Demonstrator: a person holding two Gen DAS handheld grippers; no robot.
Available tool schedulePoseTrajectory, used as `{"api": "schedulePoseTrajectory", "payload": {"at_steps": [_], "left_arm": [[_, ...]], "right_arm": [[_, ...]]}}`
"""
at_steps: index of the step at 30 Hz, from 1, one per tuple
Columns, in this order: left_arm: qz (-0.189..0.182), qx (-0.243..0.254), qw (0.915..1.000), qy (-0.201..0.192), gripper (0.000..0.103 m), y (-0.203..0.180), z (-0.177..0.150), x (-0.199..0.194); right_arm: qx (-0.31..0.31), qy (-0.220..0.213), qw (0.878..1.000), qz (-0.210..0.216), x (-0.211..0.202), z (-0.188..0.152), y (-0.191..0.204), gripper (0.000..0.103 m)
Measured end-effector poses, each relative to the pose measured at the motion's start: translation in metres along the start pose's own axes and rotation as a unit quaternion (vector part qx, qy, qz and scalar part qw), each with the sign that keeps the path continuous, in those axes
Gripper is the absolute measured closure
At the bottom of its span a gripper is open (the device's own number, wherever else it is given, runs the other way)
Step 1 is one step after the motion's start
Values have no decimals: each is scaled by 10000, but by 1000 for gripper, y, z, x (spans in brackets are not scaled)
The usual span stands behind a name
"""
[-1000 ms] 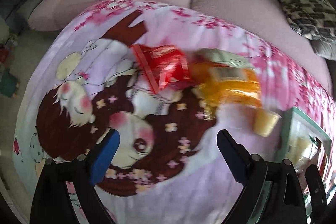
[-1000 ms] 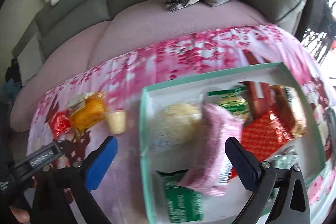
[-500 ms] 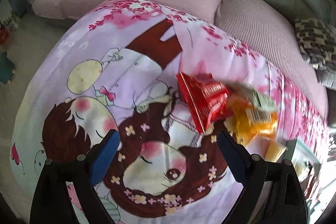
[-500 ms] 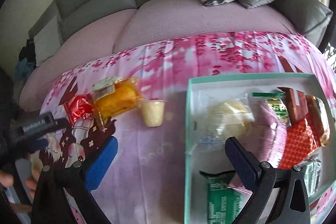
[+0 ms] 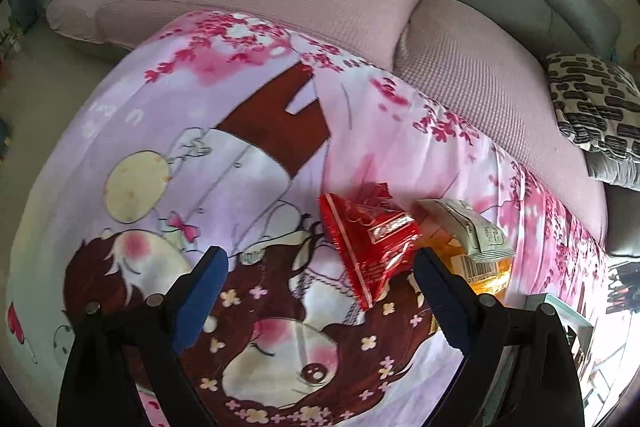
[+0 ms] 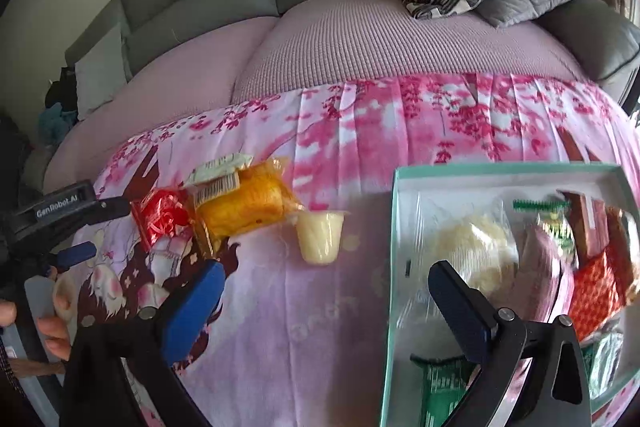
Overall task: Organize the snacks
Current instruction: 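Grasp small red Rota Kiss packet with left tool while right tool grasps jelly cup, then carry red packet with left tool while right tool carries jelly cup, release into tray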
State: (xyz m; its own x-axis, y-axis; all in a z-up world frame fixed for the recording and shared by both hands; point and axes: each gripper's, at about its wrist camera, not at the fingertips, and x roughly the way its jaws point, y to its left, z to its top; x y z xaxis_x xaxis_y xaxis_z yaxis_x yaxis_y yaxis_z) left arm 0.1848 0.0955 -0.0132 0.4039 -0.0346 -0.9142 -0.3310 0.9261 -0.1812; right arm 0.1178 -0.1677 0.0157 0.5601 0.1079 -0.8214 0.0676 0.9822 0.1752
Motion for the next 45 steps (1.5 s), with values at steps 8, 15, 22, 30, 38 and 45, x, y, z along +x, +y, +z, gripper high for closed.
{"api": "schedulePoseTrajectory", "payload": {"at_steps": [8, 15, 22, 30, 38, 45], "left_arm": [[-204, 116, 9996, 123, 9, -17, 2, 23], [-200, 231, 9995, 115, 9, -29, 3, 39], [-232, 146, 9996, 120, 16, -30, 7, 56], [-260, 106, 9996, 53, 44, -28, 9, 57], [-239, 68, 9997, -10, 46, -27, 9, 52], [-228, -10, 9997, -37, 46, -23, 8, 46]], "right_arm": [[161, -19, 9998, 103, 15, 22, 5, 8], [138, 202, 9997, 80, 43, 22, 6, 20], [130, 289, 9995, -91, 63, 22, -1, 34], [-106, 285, 9995, -124, 65, 23, 5, 46], [-39, 379, 9992, -108, 71, 23, 6, 51], [-60, 307, 9995, -45, 73, 21, 4, 53]]}}
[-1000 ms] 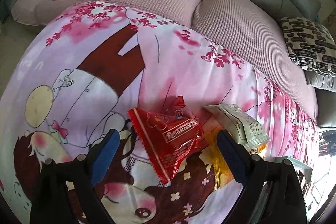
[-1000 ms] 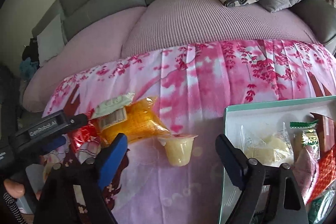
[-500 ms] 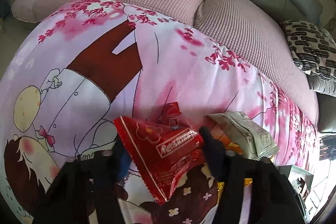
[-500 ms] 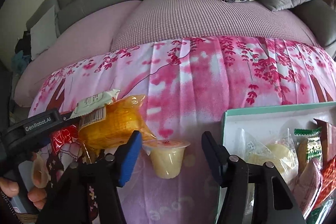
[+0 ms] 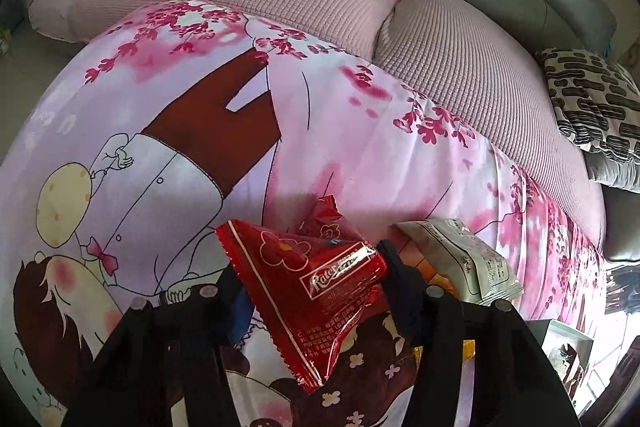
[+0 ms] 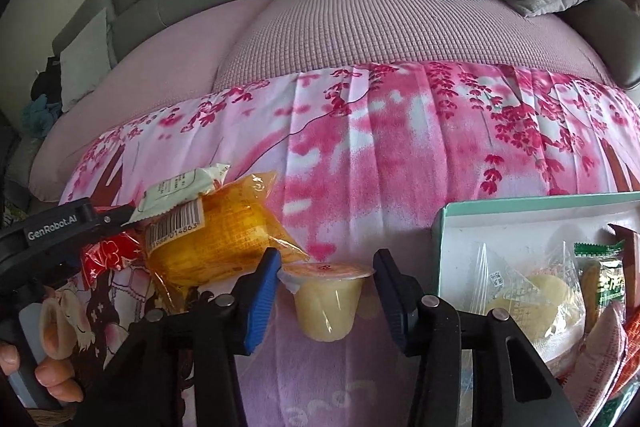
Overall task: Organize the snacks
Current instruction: 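Carry red packet with left tool while right tool carries jelly cup, release into tray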
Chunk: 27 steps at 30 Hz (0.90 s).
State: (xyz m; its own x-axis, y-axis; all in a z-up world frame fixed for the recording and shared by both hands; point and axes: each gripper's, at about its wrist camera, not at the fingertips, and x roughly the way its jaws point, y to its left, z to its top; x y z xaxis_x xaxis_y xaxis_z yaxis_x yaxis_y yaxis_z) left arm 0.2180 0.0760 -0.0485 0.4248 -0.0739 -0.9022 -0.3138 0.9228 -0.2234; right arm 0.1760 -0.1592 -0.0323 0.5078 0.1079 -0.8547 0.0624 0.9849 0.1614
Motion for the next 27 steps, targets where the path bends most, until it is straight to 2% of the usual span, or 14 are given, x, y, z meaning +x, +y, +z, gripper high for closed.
{"api": "schedulePoseTrajectory", "payload": {"at_steps": [16, 23, 27], "left_arm": [[-99, -89, 9997, -189, 46, -3, -6, -43], [-134, 56, 9992, -362, 45, -15, -16, -74], [-289, 169, 9984, -456, 45, -24, -23, -93]], "right_arm": [[168, -285, 9994, 115, -50, 0, -1, 53], [192, -406, 9990, 89, -82, -8, -1, 53], [229, -483, 9986, 27, -96, -15, -4, 53]]}}
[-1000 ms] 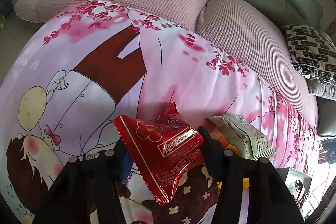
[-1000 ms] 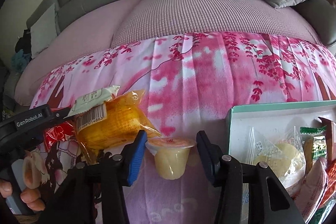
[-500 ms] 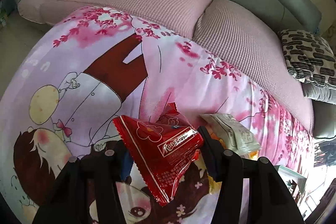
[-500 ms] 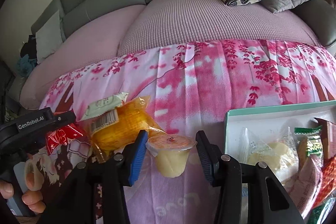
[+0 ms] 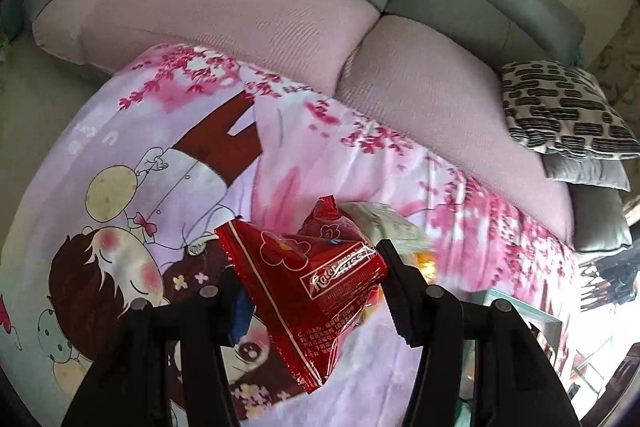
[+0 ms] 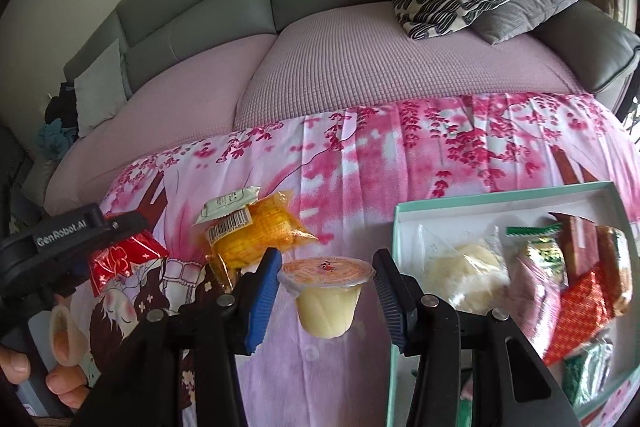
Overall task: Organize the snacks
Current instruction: 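Carry red packet with left tool while right tool carries jelly cup, release into tray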
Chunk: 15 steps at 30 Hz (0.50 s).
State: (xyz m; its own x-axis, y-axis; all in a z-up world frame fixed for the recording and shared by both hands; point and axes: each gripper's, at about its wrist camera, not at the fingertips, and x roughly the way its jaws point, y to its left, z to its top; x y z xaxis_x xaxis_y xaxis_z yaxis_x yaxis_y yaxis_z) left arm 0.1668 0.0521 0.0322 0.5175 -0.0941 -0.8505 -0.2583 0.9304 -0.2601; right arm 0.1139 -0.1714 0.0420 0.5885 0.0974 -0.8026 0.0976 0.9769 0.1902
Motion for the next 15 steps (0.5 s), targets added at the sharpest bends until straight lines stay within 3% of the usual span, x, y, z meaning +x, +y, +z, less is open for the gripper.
{"api": "schedulePoseTrajectory", "payload": {"at_steps": [15], "left_arm": [[-442, 355, 9984, 18, 45, -42, -28, -28]], "right_arm": [[576, -231, 9974, -376, -47, -9, -49, 53]]}}
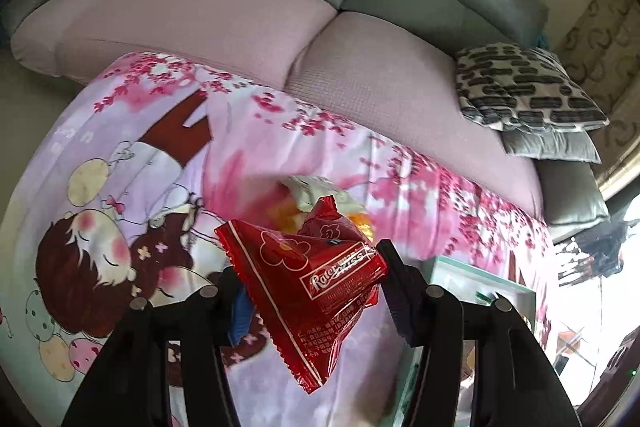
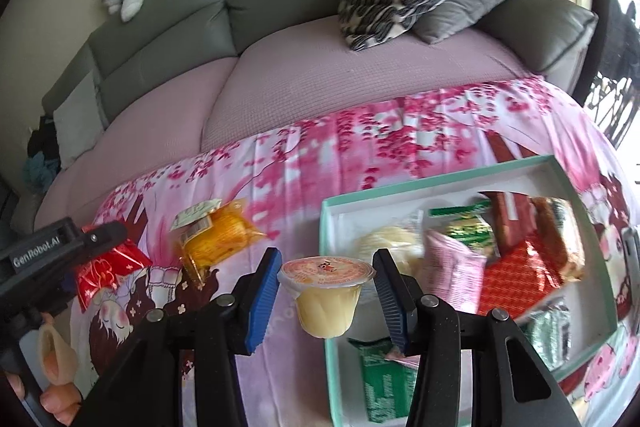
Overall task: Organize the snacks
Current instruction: 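Carry red packet with left tool while right tool carries jelly cup, release into tray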
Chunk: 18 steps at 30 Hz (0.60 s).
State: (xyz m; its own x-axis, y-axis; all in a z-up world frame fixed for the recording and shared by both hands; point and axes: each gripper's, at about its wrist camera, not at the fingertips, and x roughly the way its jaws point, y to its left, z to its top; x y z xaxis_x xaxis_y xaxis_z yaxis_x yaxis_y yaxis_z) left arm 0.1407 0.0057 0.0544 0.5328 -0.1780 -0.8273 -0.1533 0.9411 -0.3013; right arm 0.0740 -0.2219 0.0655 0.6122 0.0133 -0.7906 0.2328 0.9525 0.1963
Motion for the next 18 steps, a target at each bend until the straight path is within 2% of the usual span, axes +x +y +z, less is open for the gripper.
{"api": "schedulePoseTrajectory", "payload": {"at_steps": [10, 18], "left_arm": [[-343, 565, 9978, 90, 45, -47, -19, 0], [-503, 1155, 9915, 330, 45, -99, -43, 19]], "right_arm": [[488, -189, 9972, -528, -20, 3, -50, 53], [959, -158, 9918, -834, -18, 7, -94, 53]]}}
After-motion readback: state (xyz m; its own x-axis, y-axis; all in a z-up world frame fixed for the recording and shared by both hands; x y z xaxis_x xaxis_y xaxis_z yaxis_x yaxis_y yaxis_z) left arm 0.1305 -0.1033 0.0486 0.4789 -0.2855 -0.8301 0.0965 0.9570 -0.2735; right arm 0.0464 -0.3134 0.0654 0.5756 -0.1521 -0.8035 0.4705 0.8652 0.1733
